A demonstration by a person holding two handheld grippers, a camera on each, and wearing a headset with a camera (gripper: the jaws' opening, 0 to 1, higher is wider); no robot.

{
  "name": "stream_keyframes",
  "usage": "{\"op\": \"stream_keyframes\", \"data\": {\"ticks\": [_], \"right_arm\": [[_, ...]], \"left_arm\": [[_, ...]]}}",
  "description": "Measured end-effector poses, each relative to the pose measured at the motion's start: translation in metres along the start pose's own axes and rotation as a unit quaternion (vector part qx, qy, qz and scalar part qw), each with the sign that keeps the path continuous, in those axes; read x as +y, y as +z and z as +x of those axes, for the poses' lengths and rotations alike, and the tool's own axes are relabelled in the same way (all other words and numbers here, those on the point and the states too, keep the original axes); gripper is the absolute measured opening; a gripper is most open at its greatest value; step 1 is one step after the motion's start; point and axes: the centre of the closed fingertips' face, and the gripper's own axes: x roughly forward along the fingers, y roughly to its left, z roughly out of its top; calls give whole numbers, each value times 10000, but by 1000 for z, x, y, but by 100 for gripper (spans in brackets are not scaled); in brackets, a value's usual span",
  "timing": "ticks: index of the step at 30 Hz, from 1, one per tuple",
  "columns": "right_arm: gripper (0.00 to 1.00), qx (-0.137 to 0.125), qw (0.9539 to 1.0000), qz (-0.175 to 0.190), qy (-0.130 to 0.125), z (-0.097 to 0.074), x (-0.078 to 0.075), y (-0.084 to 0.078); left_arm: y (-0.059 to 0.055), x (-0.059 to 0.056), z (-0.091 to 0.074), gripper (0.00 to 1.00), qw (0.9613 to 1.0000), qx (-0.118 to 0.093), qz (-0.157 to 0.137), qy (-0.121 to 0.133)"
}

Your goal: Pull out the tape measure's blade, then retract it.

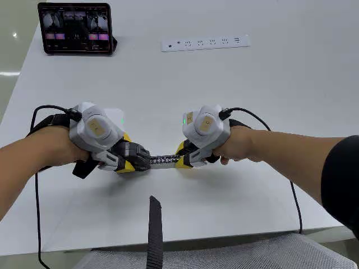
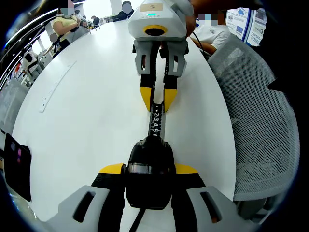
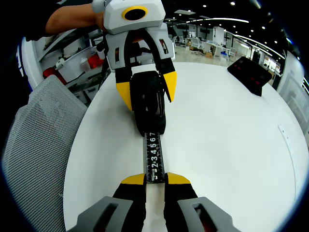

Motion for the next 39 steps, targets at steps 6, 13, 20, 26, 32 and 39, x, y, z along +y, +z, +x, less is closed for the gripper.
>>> {"op": "stream_keyframes", "data": {"ticks": [6,13,20,26,32,39], "right_arm": [[9,11,10000,3,11,-1,0,-1],[9,4,10000,8,19,-3,0,-3],[9,19,10000,4,17,-5,-1,-5],[9,61,10000,10,16,-9,-2,-10],[9,64,10000,44,-19,-10,-2,-11],[9,118,9999,30,-19,-14,-3,-16]], "left_arm": [[0,0,0,32,10000,8,9,-8],[0,0,0,32,10000,17,10,-11],[0,1,0,32,10000,28,3,-7],[-1,2,0,32,10000,26,-9,-1],[-1,2,0,32,10000,25,0,-9],[0,2,0,32,10000,14,5,-2]]}}
